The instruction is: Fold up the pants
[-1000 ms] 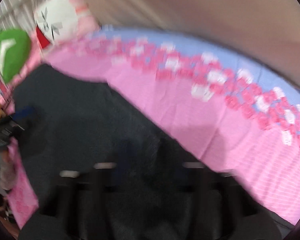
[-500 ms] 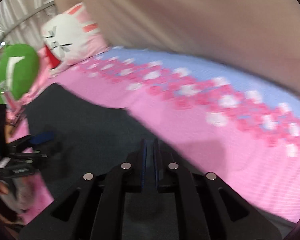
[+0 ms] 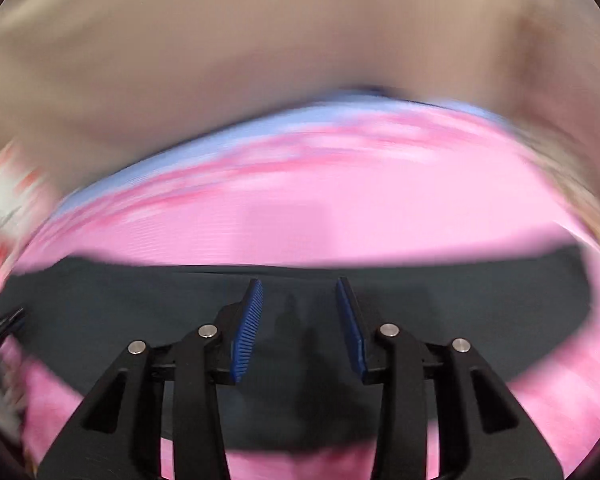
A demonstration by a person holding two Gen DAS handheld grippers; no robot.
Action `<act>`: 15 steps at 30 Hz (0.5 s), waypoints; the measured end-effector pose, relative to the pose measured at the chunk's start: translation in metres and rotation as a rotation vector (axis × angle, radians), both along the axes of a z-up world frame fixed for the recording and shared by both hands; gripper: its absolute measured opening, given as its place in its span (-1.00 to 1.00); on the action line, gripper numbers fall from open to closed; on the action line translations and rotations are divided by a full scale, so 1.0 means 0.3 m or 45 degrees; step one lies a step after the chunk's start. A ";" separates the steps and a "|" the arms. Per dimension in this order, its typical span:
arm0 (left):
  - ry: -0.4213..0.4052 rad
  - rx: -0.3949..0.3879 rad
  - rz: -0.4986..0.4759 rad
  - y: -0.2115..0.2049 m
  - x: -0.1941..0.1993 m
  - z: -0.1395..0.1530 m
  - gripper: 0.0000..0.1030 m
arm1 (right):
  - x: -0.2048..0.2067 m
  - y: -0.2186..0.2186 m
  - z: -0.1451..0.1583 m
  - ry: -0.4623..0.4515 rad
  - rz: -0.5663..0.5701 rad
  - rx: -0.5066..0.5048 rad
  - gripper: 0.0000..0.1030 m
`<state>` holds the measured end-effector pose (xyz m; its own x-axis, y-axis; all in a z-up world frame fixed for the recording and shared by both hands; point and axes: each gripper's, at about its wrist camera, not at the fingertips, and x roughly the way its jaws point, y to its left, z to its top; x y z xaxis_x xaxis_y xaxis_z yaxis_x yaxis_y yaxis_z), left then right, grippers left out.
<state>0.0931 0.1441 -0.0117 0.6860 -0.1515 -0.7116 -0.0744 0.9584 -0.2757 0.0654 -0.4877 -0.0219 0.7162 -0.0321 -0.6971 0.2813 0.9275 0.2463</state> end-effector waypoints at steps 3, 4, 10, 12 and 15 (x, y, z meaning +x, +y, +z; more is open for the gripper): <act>-0.003 0.026 0.017 -0.006 -0.002 0.004 0.61 | -0.139 -0.303 -0.044 0.047 -0.251 0.075 -0.25; -0.003 0.034 0.025 -0.007 -0.003 0.004 0.61 | -0.157 -0.343 -0.052 0.053 -0.262 0.080 -0.25; 0.003 0.056 0.081 0.001 -0.008 0.002 0.61 | -0.126 -0.452 -0.100 0.058 -0.197 0.175 -0.19; 0.004 0.064 0.098 0.003 -0.010 0.001 0.61 | -0.105 -0.442 -0.092 0.039 -0.162 0.139 -0.99; 0.006 0.075 0.107 0.001 -0.010 0.001 0.61 | -0.154 -0.426 0.006 -0.081 -0.196 0.089 -0.98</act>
